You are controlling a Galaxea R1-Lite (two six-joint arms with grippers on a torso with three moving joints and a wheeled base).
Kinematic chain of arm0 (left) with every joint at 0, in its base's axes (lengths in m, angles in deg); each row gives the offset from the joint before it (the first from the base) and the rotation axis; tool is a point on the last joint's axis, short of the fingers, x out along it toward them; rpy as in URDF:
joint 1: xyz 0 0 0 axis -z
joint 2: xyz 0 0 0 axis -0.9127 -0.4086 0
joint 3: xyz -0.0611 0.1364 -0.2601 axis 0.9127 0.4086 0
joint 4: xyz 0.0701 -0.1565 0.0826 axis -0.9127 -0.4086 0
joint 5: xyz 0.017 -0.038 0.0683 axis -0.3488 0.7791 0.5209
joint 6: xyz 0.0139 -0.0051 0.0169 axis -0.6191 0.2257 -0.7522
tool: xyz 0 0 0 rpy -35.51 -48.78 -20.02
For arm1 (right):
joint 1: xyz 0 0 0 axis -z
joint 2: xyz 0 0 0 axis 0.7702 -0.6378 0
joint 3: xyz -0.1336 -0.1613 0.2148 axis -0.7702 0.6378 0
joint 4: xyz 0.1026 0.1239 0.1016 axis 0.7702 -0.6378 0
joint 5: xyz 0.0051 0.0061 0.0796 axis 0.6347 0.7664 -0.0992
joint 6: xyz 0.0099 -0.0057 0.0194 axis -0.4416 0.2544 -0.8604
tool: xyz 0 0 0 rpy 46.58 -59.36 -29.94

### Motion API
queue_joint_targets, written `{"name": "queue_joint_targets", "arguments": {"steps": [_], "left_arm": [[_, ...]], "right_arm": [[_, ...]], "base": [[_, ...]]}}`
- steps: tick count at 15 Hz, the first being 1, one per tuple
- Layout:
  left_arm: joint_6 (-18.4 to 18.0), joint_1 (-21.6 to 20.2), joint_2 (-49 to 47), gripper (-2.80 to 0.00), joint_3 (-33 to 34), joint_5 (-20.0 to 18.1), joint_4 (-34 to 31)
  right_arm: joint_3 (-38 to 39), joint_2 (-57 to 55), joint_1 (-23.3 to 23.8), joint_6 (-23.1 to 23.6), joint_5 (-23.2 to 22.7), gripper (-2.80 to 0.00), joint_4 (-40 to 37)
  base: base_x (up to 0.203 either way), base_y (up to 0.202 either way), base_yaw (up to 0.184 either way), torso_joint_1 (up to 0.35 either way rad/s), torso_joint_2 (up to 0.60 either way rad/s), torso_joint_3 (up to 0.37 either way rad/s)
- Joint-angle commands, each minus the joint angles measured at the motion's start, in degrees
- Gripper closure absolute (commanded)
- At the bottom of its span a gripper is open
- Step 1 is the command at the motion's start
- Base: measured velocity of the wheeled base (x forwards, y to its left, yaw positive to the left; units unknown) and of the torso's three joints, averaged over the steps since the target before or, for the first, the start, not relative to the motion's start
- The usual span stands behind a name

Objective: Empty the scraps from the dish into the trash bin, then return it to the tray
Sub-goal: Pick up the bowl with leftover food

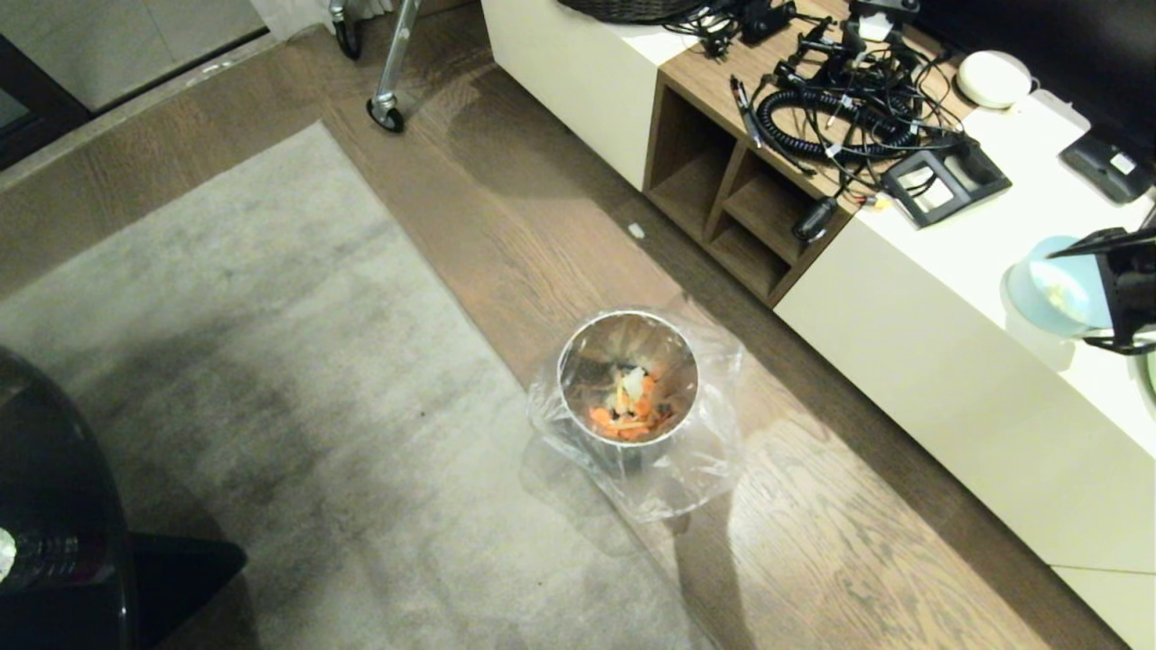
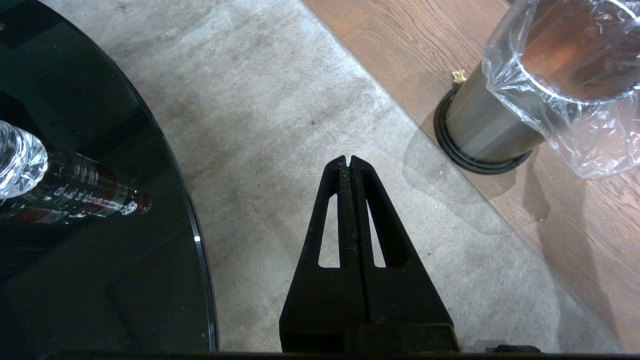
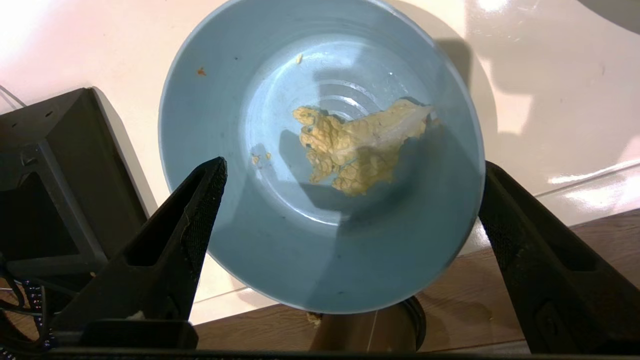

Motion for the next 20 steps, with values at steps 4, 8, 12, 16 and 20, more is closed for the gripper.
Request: {"name": "queue_joint_targets", "arguments": {"steps": [4,8,12,16,20], "left_arm": [[0.03,0.00,0.02,0.00,0.00,0.02,0.02],[0.03,0.00,0.02,0.00,0.00,0.02,0.02],[0.03,0.00,0.02,0.00,0.00,0.02,0.02],[0.03,0.00,0.02,0.00,0.00,0.02,0.02],[0.03,0.00,0.02,0.00,0.00,0.02,0.02]], "right_arm": [[3.04,0.37,0.07,-0.34,-0.04,-2.80,0.63],[2.52,0.11,-0.02,-2.89,0.05,-2.80,0.98],[2.43,-0.07,-0.20,-2.89,0.05,-2.80,1.20],[2.43,-0.15,-0.37,-2.71,0.05,0.00,2.30],[2.43,-0.24,-0.46,-2.62,0.14,0.00,2.21]], "base": [[0.000,0.000,0.000,0.000,0.00,0.000],[0.000,0.000,0.000,0.000,0.00,0.000],[0.000,0.000,0.000,0.000,0.00,0.000],[0.000,0.000,0.000,0.000,0.00,0.000],[0.000,0.000,0.000,0.000,0.00,0.000]]}}
